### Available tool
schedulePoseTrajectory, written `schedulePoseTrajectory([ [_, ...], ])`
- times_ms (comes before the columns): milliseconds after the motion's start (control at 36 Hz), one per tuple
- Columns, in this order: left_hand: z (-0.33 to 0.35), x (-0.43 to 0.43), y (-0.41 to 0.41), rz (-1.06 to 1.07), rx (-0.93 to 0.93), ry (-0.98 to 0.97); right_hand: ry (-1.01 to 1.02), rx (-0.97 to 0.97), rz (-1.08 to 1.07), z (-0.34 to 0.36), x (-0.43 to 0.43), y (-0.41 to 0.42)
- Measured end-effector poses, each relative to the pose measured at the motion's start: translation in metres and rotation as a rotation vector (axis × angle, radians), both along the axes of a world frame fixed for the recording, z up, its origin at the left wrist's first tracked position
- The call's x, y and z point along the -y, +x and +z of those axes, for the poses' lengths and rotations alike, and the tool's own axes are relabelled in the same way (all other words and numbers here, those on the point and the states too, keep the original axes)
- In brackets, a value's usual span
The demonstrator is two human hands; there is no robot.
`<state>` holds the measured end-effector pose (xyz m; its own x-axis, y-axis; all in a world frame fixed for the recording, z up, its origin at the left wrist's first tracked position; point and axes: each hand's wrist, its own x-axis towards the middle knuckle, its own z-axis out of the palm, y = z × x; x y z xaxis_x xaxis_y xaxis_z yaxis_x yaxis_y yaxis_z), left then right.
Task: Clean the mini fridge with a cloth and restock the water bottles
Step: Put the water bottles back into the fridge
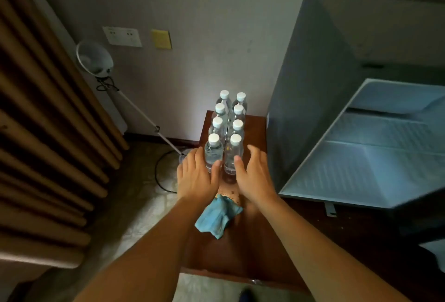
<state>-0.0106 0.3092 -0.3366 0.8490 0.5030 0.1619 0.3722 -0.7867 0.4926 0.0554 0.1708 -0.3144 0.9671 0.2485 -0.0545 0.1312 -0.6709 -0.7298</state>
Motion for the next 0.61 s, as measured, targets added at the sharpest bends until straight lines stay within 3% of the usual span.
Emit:
schedulePoseTrajectory([
  [250, -0.047, -0.007, 0.058, 0.025, 0.103, -0.280, 0.280, -0.018, -0.051, -0.042, -0.023, 0.048],
  [472, -0.079, -0.010, 0.074, 0.021, 0.315, -0.332, 0.252, -0.034, -0.007, -0.064, -0.026, 0.060],
  [611, -0.082, -0.009, 0.082, 0.058, 0.451, -0.460, 0.253, -0.003, -0.009, -0.069, -0.025, 0.059],
])
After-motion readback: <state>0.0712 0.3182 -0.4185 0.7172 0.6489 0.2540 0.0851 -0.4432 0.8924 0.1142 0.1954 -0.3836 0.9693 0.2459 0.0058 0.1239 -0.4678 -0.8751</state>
